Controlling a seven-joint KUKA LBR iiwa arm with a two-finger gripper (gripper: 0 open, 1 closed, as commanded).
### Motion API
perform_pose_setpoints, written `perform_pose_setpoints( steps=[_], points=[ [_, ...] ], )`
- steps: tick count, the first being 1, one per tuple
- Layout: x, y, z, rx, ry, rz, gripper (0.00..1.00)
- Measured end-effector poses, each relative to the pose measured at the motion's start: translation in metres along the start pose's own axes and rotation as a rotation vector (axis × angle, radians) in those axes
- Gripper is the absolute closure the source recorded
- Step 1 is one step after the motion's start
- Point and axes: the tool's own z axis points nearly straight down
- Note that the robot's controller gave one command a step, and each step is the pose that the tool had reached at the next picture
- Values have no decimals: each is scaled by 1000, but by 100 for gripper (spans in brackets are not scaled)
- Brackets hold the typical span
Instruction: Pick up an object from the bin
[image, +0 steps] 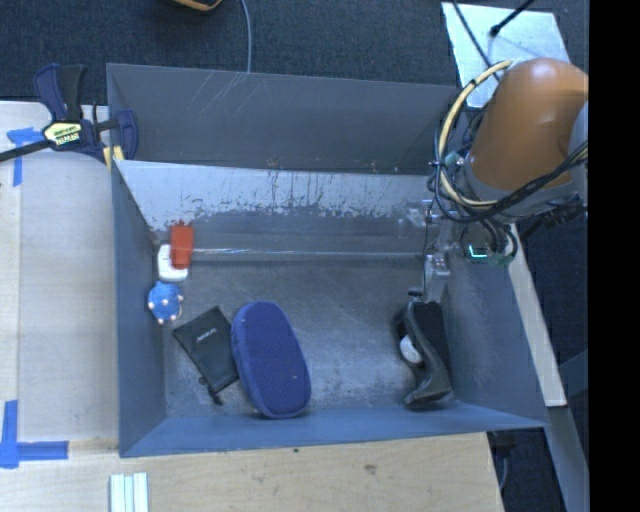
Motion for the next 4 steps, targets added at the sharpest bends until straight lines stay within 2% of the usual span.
perform_pose_setpoints(
  steps=[1,2,3,4],
  points=[
    [49,-22,90,0,-3,-330,0],
    [46,-21,88,1,-10,-332,100],
    [33,-39,78,-13,-8,-255,100],
    [34,-47,78,0,-6,-251,0]
  ],
)
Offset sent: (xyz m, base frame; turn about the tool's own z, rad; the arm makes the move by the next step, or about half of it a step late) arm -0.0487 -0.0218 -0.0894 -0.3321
